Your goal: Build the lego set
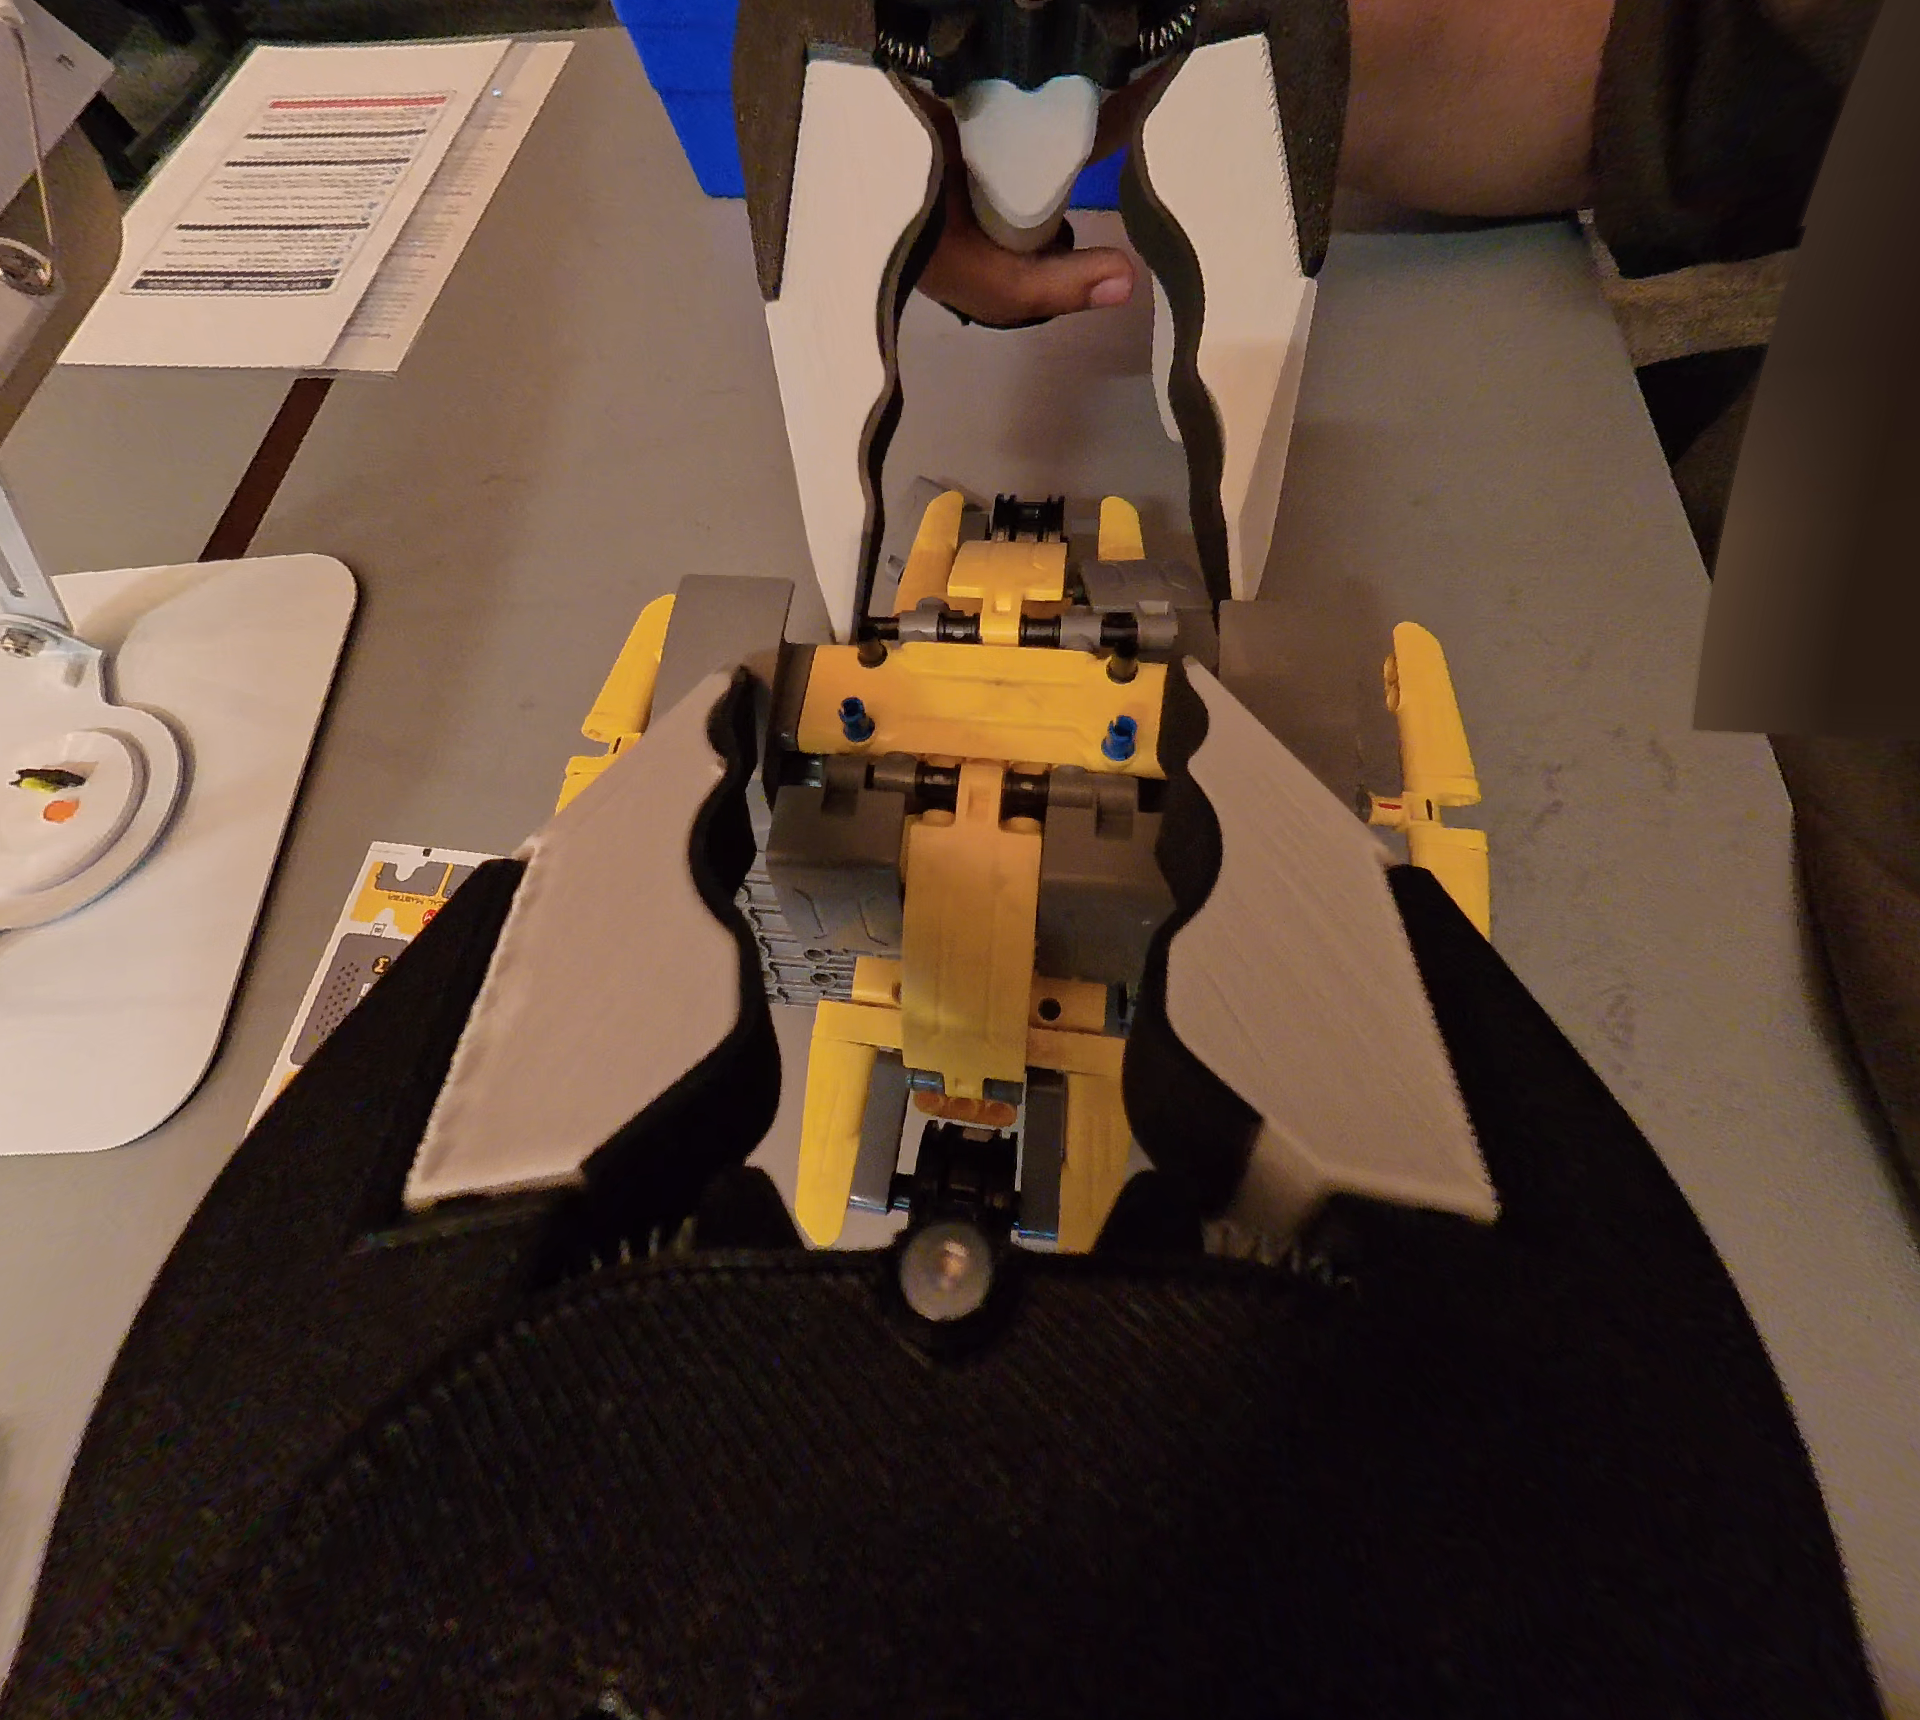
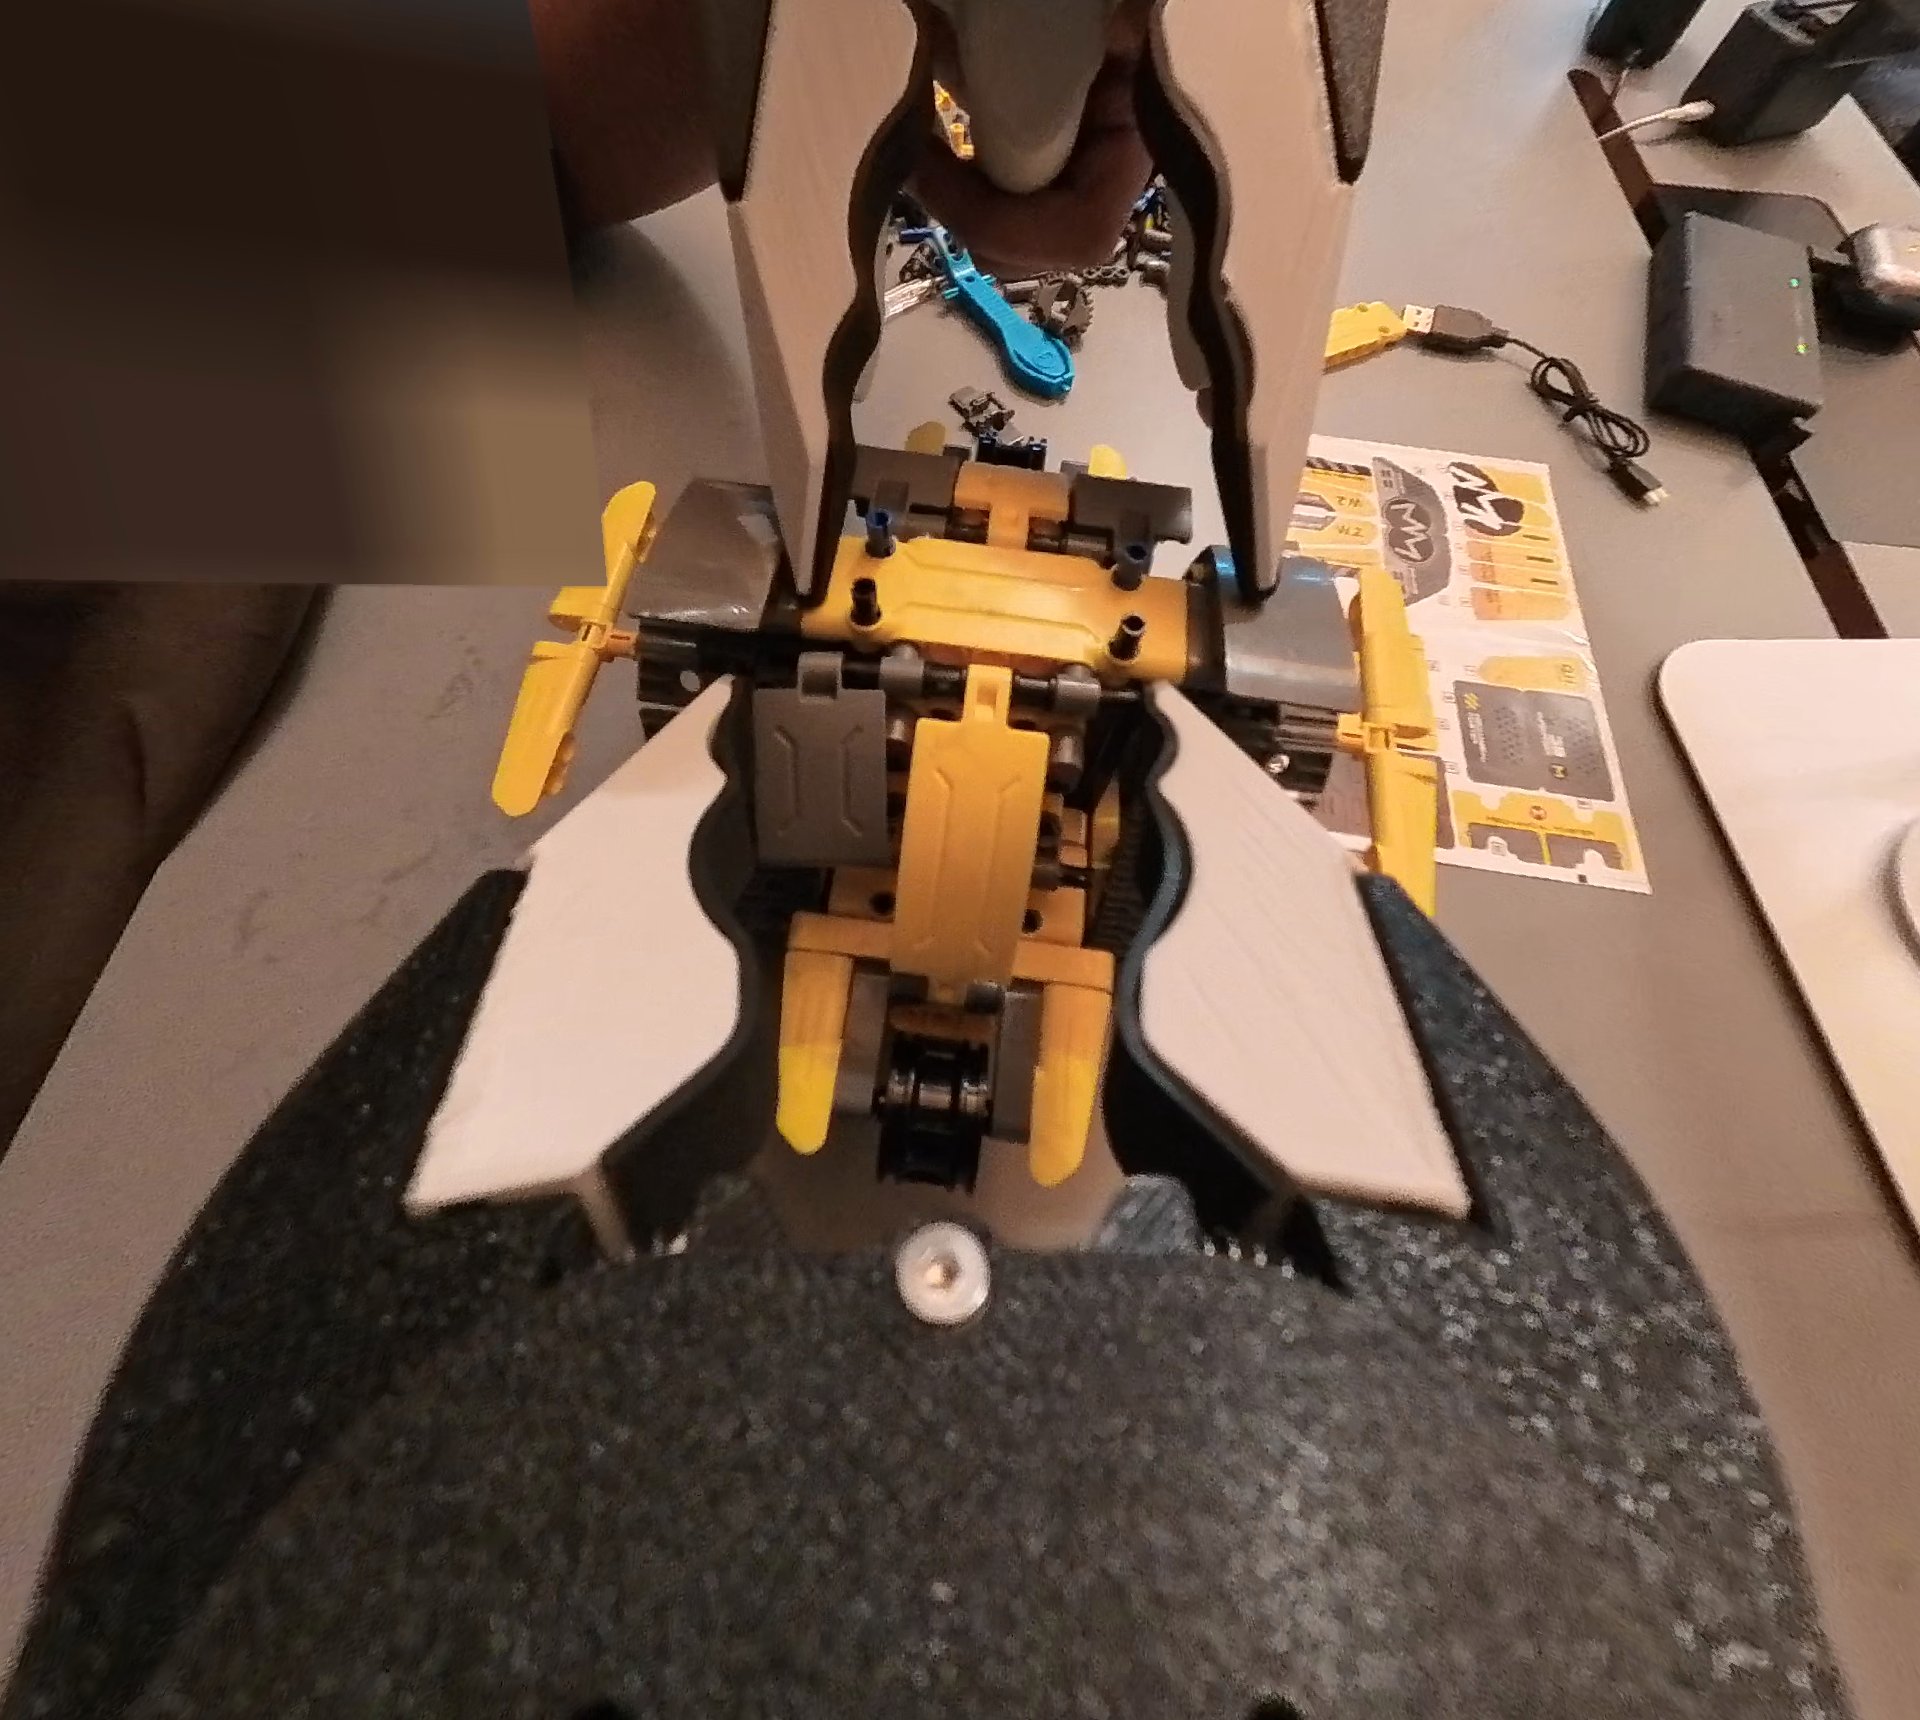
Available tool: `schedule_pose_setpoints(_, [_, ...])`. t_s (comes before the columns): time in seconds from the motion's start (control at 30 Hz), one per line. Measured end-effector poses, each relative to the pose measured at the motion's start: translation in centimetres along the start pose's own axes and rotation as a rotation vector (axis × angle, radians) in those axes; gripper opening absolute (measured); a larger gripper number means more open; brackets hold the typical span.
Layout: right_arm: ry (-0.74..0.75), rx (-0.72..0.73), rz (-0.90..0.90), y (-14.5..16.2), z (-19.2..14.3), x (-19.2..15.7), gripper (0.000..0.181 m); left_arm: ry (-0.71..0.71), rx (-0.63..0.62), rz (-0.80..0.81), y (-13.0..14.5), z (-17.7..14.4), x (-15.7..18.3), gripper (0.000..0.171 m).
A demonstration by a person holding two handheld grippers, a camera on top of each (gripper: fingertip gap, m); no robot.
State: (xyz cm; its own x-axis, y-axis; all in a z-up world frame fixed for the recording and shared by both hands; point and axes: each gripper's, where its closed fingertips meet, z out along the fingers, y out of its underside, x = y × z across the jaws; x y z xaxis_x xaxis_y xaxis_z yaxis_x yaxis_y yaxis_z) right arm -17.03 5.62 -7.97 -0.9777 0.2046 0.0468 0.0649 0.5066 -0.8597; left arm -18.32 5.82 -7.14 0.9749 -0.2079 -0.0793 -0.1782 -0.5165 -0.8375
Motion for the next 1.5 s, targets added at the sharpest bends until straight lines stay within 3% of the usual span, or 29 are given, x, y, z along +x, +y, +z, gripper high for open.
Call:
schedule_pose_setpoints(0.13, [0.006,-0.003,0.006,0.0,0.1,0.0,0.072,0.0,0.0,0.014,-0.1,0.1,0.2,0.075])
schedule_pose_setpoints(0.27, [0.034,-0.02,0.027,-0.2,0.2,-0.1,0.072,-0.015,-0.029,0.058,0.0,0.3,0.6,0.06])
schedule_pose_setpoints(0.4, [0.056,-0.04,0.043,-0.2,0.3,-0.1,0.071,-0.017,-0.039,0.056,0.0,0.0,0.7,0.062])
schedule_pose_setpoints(0.5, [0.063,-0.049,0.049,-0.2,0.3,-0.1,0.071,0.001,-0.003,0.024,-0.5,-0.9,0.6,0.07])
schedule_pose_setpoints(0.6, [0.066,-0.051,0.055,-0.2,0.4,-0.1,0.071,0.086,0.05,-0.032,-0.8,-2.6,1.0,0.101])
schedule_pose_setpoints(0.7, [0.069,-0.054,0.06,-0.2,0.4,-0.1,0.071,0.084,-0.031,-0.051,1.4,-2.8,0.6,0.116])
schedule_pose_setpoints(0.83, [0.078,-0.057,0.068,-0.3,0.4,0.0,0.071,0.142,-0.133,-0.069,3.8,-1.0,1.8,0.114])
schedule_pose_setpoints(0.87, [0.082,-0.061,0.067,-0.2,0.4,0.0,0.071,0.15,-0.142,-0.071,4.0,-0.6,2.1,0.119])
schedule_pose_setpoints(1.5, [0.154,-0.052,0.107,-0.1,0.1,0.2,0.062,0.121,-0.155,-0.078,3.7,0.0,2.2,0.119])
